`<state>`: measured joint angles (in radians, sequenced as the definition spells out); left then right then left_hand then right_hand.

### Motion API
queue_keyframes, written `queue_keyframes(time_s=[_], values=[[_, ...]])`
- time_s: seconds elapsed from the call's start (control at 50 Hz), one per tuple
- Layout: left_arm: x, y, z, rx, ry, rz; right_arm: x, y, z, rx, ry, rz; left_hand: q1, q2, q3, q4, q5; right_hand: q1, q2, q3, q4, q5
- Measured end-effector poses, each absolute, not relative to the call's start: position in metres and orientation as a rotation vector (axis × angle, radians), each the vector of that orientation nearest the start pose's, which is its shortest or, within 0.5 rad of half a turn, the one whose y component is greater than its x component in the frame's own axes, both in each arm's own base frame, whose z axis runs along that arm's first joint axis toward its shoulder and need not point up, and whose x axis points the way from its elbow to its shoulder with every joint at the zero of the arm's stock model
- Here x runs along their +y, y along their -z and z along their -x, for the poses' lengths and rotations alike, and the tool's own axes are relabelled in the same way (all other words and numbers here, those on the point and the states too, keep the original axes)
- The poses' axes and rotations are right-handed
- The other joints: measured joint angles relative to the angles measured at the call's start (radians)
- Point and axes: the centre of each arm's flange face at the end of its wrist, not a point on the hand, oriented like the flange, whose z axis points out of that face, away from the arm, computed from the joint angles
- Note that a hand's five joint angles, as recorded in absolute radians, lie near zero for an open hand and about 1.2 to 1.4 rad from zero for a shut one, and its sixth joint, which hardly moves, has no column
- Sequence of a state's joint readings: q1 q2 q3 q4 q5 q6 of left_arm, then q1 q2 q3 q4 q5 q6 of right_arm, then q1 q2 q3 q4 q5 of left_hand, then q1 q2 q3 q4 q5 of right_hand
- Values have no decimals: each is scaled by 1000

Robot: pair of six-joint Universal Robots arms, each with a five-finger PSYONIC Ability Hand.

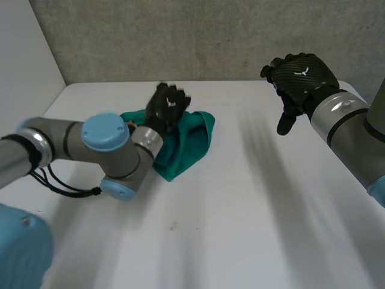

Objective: Fold the towel.

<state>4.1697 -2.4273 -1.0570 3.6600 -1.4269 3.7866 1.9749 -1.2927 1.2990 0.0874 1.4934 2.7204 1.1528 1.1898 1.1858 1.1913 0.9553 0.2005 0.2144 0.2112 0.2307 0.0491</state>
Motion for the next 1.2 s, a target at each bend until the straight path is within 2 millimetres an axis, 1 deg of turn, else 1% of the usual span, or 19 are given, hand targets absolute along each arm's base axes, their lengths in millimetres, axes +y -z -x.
queue_keyframes(time_s=[0.02,0.08,0.1,0.14,0.2,0.28,0.3,0.34,0.36,0.4,0.42,0.5,0.6,0.7,0.82,0.92,0.98,1.04,1.2], values=[[-345,-172,376,1578,2417,-1275,-280,-291,-270,2064,2084,992,0,0,0,0,0,0,0,0,0,0],[-330,-221,370,1518,2511,-1150,-285,-290,-269,2091,2085,937,0,0,0,0,0,0,0,0,0,0],[-330,-221,370,1518,2511,-1150,-285,-290,-269,2091,2085,937,0,0,0,0,0,0,0,0,0,0],[-314,-262,359,1502,2592,-1035,-294,-283,-267,2134,2052,827,0,2,1,0,0,0,0,0,0,0],[-296,-296,348,1513,2666,-931,-304,-270,-267,2169,1956,673,0,4,3,0,0,0,0,0,0,0],[-279,-321,337,1537,2722,-858,-309,-257,-270,2171,1854,567,0,4,4,0,0,0,0,0,0,0],[-264,-339,329,1564,2760,-815,-312,-242,-277,2140,1697,469,0,4,4,0,0,0,0,0,0,0],[-259,-344,326,1570,2771,-805,-312,-238,-279,2130,1659,455,0,4,4,0,0,0,0,0,0,0],[-245,-361,318,1591,2804,-778,-312,-227,-288,2090,1530,427,0,4,4,1,0,0,0,0,0,0],[-245,-361,318,1591,2804,-778,-312,-227,-288,2090,1530,427,0,4,4,1,0,0,0,0,0,0],[-230,-378,310,1605,2840,-754,-310,-212,-301,2051,1397,423,0,5,5,1,0,0,0,0,0,0],[-219,-391,304,1600,2868,-735,-300,-198,-321,2019,1281,429,0,5,5,1,0,0,0,0,0,0],[-208,-406,296,1570,2901,-710,-259,-175,-371,1976,1037,388,0,5,5,3,0,0,0,0,0,0],[-206,-408,293,1577,2901,-689,-243,-160,-389,1979,915,290,0,5,5,4,0,0,0,0,0,0],[-202,-418,286,1581,2930,-607,-247,-147,-393,2014,933,228,0,6,6,4,0,8,30,32,16,29],[-184,-453,268,1547,3097,-407,-272,-133,-387,2099,1152,165,0,6,6,4,0,319,394,395,375,354],[-175,-467,261,1512,3163,-354,-279,-135,-386,2108,1226,156,0,6,6,4,0,312,385,387,370,351],[-165,-478,256,1474,3215,-326,-283,-140,-387,2097,1265,165,0,6,6,5,0,67,100,96,76,85],[-150,-488,254,1452,3254,-333,-271,-147,-402,2032,1199,231,0,7,6,5,0,23,37,30,20,25]])
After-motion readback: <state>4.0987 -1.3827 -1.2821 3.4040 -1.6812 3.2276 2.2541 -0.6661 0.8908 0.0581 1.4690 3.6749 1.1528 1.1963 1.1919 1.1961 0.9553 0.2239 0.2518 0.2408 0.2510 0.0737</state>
